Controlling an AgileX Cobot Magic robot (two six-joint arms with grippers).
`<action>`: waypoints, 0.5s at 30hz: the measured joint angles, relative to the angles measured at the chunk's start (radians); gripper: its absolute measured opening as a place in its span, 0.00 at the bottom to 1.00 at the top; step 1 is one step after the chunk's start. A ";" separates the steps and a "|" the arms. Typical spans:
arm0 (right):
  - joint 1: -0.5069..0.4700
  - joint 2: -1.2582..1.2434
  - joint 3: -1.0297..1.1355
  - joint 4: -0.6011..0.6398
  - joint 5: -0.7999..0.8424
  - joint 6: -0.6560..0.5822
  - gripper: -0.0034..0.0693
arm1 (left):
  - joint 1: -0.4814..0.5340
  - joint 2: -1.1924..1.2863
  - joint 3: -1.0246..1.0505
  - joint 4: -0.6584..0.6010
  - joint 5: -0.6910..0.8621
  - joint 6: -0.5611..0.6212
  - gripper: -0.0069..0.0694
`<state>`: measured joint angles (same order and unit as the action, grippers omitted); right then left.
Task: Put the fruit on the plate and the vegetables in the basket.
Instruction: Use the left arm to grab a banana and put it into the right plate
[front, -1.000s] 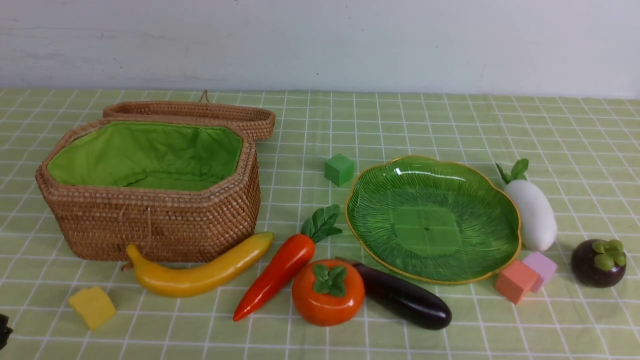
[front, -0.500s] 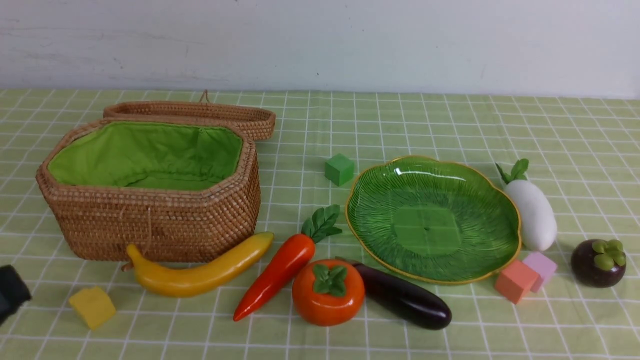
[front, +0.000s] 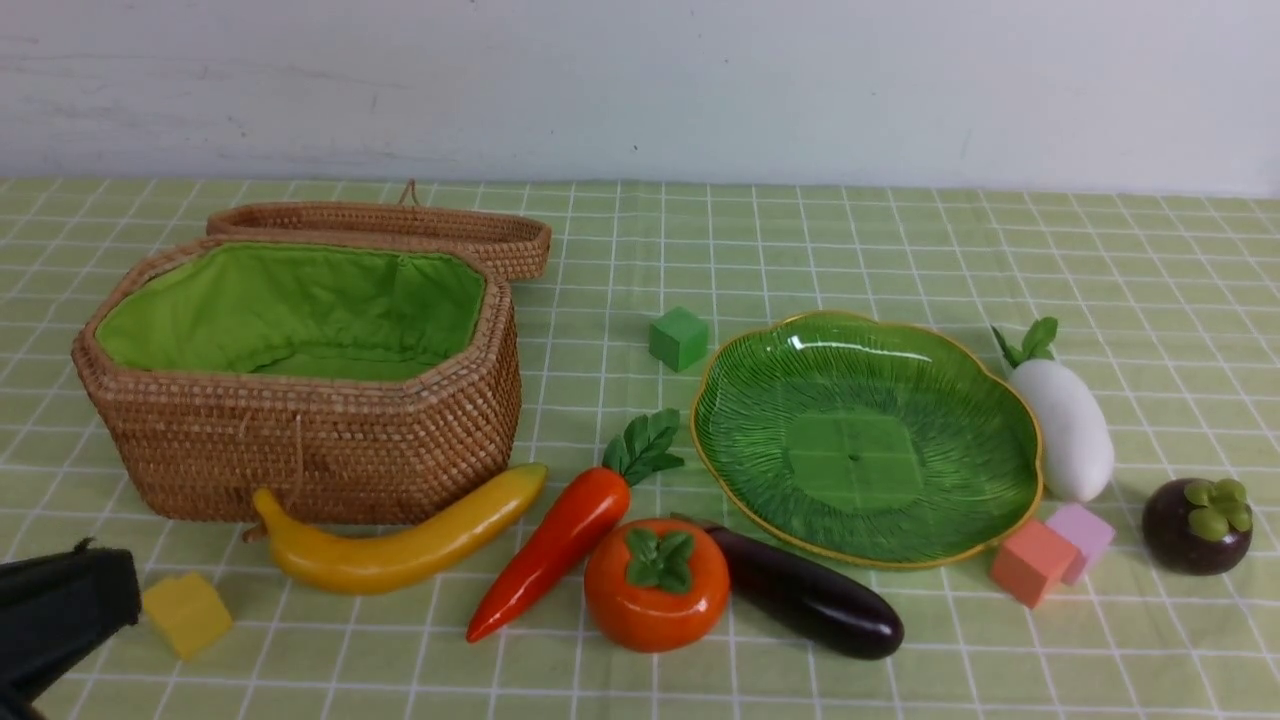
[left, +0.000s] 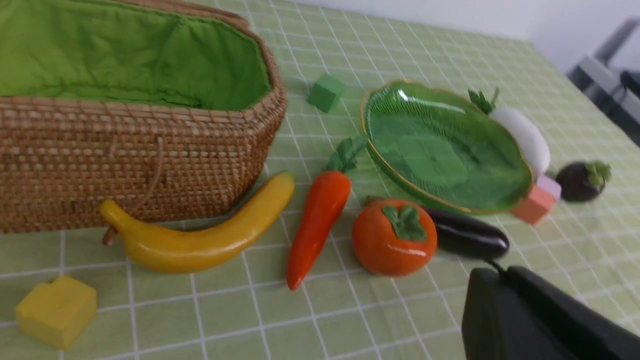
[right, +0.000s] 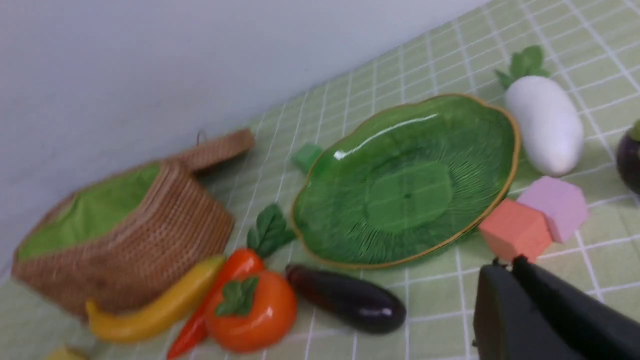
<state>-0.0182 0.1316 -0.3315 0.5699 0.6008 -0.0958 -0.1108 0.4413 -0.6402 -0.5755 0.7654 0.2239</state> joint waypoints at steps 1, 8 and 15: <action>0.002 0.049 -0.081 0.000 0.084 -0.051 0.04 | -0.030 0.025 -0.024 0.003 0.024 0.017 0.07; 0.082 0.266 -0.476 -0.012 0.374 -0.177 0.03 | -0.173 0.215 -0.210 0.117 0.226 0.038 0.07; 0.271 0.390 -0.717 -0.037 0.537 -0.225 0.04 | -0.336 0.363 -0.276 0.260 0.256 0.092 0.07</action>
<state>0.2531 0.5217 -1.0489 0.5332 1.1376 -0.3210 -0.4471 0.8040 -0.9159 -0.3157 1.0212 0.3158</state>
